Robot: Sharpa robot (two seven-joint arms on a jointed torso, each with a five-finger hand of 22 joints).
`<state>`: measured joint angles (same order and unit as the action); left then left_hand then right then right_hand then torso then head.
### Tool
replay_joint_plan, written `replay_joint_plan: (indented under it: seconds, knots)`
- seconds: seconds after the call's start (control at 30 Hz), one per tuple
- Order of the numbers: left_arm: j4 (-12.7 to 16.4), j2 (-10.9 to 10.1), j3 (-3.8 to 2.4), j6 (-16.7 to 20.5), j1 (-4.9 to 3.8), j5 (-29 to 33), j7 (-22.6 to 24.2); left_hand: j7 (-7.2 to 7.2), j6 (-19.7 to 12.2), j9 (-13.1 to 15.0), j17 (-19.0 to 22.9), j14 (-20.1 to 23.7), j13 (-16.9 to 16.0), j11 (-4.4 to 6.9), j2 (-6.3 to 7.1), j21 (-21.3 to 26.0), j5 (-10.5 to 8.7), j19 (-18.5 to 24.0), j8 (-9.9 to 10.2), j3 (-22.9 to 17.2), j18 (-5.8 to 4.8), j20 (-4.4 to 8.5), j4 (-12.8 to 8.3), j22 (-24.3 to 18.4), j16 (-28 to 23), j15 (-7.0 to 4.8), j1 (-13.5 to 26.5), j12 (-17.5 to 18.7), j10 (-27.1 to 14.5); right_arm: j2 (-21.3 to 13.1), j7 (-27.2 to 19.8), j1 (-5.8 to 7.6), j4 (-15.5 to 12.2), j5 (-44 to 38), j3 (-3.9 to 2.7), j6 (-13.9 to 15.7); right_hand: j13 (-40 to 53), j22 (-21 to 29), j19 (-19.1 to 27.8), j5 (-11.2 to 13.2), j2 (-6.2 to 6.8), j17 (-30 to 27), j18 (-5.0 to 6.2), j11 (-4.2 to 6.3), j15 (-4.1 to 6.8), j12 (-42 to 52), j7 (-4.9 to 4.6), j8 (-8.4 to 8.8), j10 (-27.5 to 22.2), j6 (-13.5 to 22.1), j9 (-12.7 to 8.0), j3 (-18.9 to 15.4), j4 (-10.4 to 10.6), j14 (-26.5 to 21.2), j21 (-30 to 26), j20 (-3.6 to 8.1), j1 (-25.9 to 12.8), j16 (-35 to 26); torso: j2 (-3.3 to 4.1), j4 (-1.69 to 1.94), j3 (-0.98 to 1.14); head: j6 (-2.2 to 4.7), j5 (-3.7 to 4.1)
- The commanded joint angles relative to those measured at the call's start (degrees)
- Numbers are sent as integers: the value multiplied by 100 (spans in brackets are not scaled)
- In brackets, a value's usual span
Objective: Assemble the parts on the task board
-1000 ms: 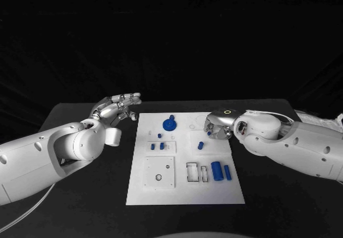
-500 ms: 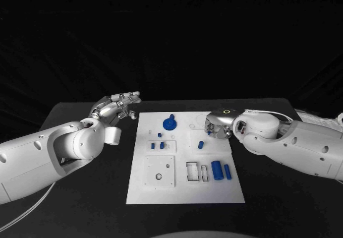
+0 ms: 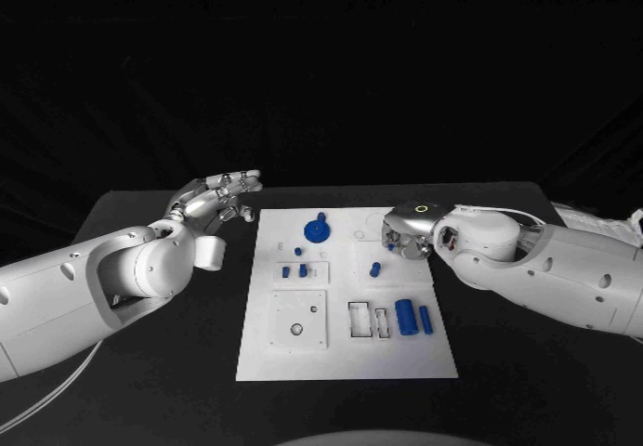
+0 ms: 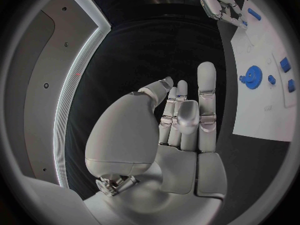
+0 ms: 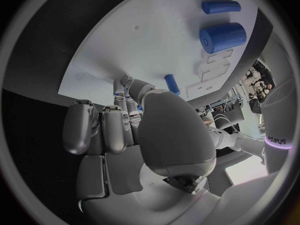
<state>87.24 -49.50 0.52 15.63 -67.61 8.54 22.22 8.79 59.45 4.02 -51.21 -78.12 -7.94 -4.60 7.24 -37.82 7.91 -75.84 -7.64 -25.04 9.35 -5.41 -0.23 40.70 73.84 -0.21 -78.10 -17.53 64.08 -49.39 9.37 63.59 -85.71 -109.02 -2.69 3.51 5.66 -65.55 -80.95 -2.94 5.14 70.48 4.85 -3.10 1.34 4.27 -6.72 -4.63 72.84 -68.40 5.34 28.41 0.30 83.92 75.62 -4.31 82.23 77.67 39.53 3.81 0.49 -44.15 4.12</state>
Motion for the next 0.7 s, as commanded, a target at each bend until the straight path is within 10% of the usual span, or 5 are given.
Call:
replay_joint_plan:
  seconds: [0.03,0.7]
  knots:
    - [6,3,-3,12,-1,28,29,28,-2,-9,14,32,-7,-6,-14,39,20,39,-27,-1,92,11,-22,-16,-41,-1,20,-35,-36,-14,66,-30,-67,-111,16,154,-16,-6,-43,15,-27,12,2,15,28,-44,-7,-2,60,-41,16,42,1,289,14,-11,-62,24,-2,-1,1,11,-2]
    - [-31,-13,-2,-12,-1,28,-45,44,-32,-14,93,71,-9,-28,-3,124,21,75,-24,1,100,0,-37,-85,-72,16,22,-68,-132,-482,217,142,-762,288,-110,343,-42,-37,-54,18,27,29,-3,21,34,-54,6,-5,88,-74,36,35,25,289,33,-7,-178,40,0,-5,0,26,7]
